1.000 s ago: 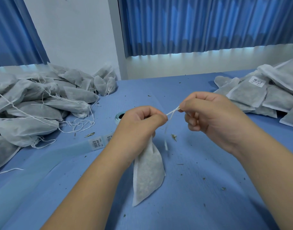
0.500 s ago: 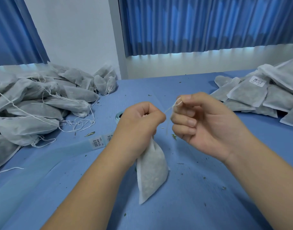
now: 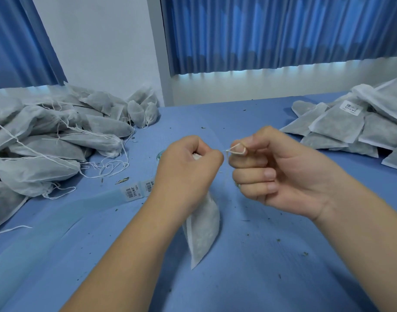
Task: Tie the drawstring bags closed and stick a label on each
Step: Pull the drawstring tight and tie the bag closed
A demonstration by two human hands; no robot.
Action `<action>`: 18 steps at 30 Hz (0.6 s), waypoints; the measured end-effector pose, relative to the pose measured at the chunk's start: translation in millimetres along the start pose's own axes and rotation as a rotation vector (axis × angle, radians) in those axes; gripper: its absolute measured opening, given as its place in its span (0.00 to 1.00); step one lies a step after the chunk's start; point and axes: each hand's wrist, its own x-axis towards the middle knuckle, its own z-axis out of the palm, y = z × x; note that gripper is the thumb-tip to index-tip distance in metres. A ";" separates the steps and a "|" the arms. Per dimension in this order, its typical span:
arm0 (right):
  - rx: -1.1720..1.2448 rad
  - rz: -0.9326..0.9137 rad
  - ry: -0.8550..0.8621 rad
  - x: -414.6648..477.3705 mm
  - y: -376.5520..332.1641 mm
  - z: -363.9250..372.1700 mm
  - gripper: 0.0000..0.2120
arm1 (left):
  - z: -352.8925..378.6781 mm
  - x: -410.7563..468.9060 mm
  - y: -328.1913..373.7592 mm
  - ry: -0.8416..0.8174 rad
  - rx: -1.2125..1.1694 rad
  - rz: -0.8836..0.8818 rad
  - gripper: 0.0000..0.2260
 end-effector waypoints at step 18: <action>0.016 -0.083 0.218 -0.3 -9.4 -13.9 0.16 | 13.3 -4.1 -11.0 -0.034 0.078 0.131 0.07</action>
